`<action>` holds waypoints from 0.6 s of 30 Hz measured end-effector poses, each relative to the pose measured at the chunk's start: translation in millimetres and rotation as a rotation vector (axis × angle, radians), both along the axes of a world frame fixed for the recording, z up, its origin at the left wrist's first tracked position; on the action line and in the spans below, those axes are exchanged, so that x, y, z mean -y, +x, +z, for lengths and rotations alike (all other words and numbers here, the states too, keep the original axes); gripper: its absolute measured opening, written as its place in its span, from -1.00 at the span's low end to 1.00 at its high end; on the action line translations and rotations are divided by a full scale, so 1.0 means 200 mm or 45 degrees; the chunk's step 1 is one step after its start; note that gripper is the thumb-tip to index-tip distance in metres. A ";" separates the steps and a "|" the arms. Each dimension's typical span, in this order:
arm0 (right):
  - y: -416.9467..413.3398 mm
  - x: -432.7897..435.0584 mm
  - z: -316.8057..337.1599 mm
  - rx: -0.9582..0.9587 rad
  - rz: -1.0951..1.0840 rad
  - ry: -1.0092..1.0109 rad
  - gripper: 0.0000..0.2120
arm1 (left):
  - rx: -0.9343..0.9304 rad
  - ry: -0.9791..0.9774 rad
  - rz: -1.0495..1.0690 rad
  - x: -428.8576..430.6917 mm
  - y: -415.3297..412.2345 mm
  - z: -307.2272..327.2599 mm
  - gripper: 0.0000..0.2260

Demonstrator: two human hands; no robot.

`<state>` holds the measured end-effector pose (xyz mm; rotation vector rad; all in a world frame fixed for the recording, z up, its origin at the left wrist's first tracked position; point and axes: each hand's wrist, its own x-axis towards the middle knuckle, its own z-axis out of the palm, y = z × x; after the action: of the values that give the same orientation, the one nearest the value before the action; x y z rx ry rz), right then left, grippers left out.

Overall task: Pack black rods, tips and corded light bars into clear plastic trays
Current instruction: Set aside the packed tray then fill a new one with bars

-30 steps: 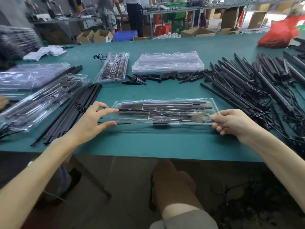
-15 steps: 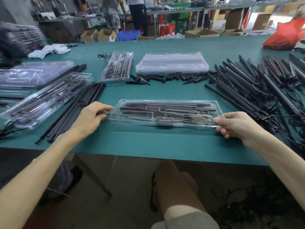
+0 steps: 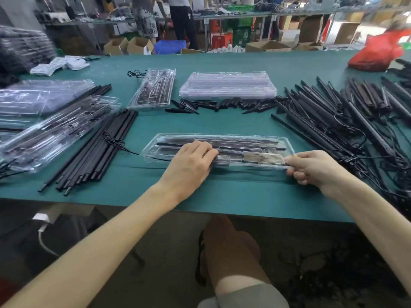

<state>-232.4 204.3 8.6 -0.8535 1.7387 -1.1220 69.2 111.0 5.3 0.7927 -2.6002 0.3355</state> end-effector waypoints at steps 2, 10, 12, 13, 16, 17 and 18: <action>-0.01 0.00 0.00 0.037 -0.007 -0.004 -0.89 | 0.015 -0.097 0.046 0.01 -0.03 -0.01 -0.73; 0.07 -0.03 0.00 -0.167 -0.140 -0.100 -0.77 | -0.078 -0.253 -0.006 0.03 -0.06 -0.02 -0.87; 0.12 -0.04 0.01 -0.619 -0.169 -0.121 -0.65 | -0.081 -0.285 -0.025 0.03 -0.06 0.00 -0.89; 0.14 -0.05 0.01 -0.932 -0.210 -0.163 -0.63 | -0.081 -0.304 -0.032 0.03 -0.06 0.01 -0.90; 0.24 -0.10 0.09 -1.697 -0.286 -0.548 -0.68 | -0.085 -0.365 -0.058 0.04 -0.06 0.05 -0.91; 0.28 -0.10 0.12 -1.765 -0.219 -0.671 -0.72 | -0.077 -0.372 -0.064 0.05 -0.06 0.07 -0.91; 0.34 -0.10 0.15 -1.782 -0.116 -0.755 -0.75 | -0.061 -0.370 -0.071 0.05 -0.07 0.08 -0.91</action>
<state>-165.2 224.1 37.8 -2.3223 2.5198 -1.1745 56.0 100.8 21.9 0.6172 -2.4469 0.6513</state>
